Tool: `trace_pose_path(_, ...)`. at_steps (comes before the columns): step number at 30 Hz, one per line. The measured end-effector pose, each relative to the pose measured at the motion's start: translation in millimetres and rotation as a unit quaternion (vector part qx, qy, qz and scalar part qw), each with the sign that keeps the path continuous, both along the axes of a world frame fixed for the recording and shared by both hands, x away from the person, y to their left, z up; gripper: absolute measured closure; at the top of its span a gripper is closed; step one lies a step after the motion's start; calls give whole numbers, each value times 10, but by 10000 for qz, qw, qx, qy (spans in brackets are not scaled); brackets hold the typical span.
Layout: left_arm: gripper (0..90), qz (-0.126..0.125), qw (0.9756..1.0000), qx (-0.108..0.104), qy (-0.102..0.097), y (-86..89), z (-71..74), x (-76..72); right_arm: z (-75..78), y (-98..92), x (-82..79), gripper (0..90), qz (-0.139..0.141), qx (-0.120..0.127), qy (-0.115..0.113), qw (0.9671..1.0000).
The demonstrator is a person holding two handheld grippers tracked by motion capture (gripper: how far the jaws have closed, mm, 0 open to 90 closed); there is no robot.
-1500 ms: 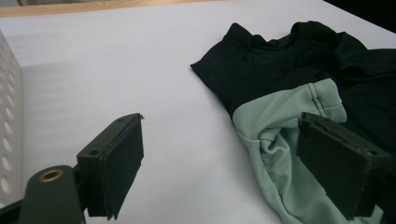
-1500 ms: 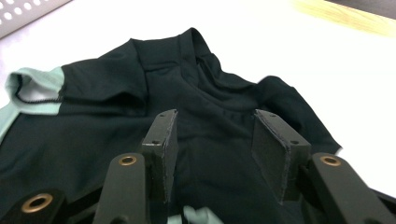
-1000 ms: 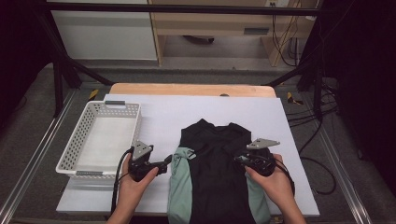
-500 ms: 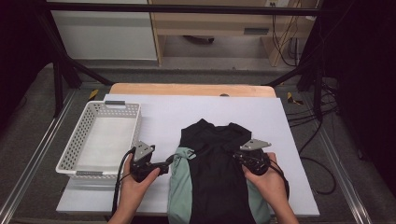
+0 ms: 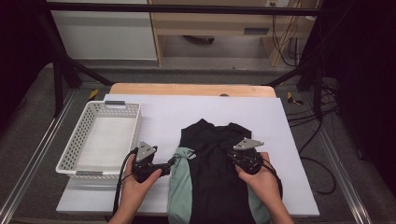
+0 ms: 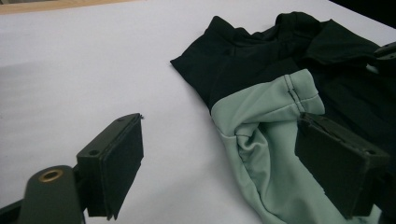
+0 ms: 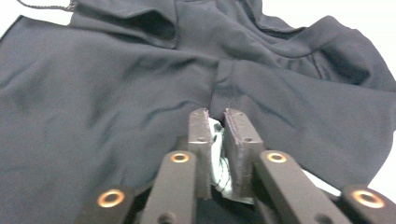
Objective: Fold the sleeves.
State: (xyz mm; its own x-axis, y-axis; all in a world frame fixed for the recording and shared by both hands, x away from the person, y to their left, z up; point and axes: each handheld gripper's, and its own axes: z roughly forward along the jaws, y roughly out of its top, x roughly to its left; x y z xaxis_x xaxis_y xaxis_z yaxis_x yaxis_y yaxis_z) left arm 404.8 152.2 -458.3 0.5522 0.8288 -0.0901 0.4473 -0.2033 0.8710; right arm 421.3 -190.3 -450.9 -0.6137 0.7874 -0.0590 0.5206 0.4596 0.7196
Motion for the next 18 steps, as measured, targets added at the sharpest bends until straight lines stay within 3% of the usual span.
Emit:
trace_pose_path(6,153,-43,10000,9,29,-10,-7,7,5,4,-48,602,93,123,-39,9999)
trace_pose_path(11,152,-49,10000,2,26,-11,-7,13,44,-33,-77,464,-2,331,-77,9994)
trace_pose_path(15,149,-58,10000,-4,29,-14,-6,8,97,-94,-89,374,-160,541,-194,9982)
trace_pose_path(18,146,-66,10000,2,38,-19,-8,3,155,-149,-77,272,-410,772,-343,9956)
